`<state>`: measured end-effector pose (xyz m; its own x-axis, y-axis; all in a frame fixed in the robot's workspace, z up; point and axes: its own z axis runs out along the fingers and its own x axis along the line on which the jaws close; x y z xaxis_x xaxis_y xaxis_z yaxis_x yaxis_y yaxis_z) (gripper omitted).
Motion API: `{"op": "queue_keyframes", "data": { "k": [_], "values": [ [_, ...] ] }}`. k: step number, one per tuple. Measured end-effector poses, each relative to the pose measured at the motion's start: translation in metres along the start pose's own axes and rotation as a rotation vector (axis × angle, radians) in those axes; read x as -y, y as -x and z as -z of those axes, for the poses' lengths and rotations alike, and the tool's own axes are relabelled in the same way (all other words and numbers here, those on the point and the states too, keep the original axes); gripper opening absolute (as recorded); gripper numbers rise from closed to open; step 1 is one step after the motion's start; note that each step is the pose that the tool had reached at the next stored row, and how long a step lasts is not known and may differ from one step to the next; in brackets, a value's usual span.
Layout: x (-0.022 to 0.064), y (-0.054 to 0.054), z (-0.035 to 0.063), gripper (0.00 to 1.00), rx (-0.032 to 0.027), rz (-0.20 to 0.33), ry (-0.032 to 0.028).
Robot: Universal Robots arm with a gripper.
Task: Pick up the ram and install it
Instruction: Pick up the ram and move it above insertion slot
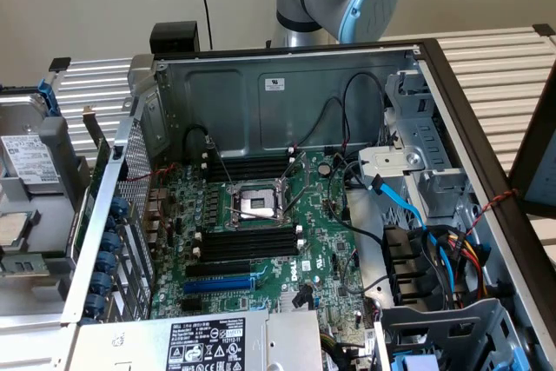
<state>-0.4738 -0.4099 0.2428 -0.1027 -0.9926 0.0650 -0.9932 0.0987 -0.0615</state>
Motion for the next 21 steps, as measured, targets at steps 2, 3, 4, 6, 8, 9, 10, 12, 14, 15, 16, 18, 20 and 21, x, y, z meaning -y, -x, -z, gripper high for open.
{"op": "queue_keyframes", "data": {
  "k": [2,3,4,6,8,9,10,12,14,15,16,18,20,21],
  "values": [
    [0.0002,0.0,0.004,0.12,-0.0001,0.0,0.0],
    [0.0004,0.0,0.0067,0.12,-0.0003,0.0,0.0001],
    [0.0005,-0.001,0.009,0.12,-0.0003,0.0,0.0],
    [0.0009,-0.001,0.0142,0.12,-0.0008,0.0,0.0],
    [0.0012,-0.001,0.0192,0.12,-0.0017,0.0,-0.0001],
    [0.0014,-0.001,0.0213,0.12,-0.0024,0.0,0.0],
    [0.0015,-0.002,0.0237,0.12,-0.0029,0.0,-0.0002],
    [0.0017,-0.002,0.0272,0.12,-0.0036,0.0,-0.0003],
    [0.0019,-0.002,0.0303,0.12,-0.0041,0.0,-0.0004],
    [0.002,-0.002,0.0321,0.12,-0.0045,0.0,-0.0004],
    [0.0021,-0.002,0.0335,0.12,-0.0049,0.0,-0.0004],
    [0.0024,-0.003,0.0397,0.12,-0.0054,0.0,-0.0005],
    [0.0028,-0.003,0.0452,0.12,-0.0055,0.0,-0.0004],
    [0.0029,-0.003,0.0474,0.12,-0.0055,0.0,-0.0005]
  ]
}}
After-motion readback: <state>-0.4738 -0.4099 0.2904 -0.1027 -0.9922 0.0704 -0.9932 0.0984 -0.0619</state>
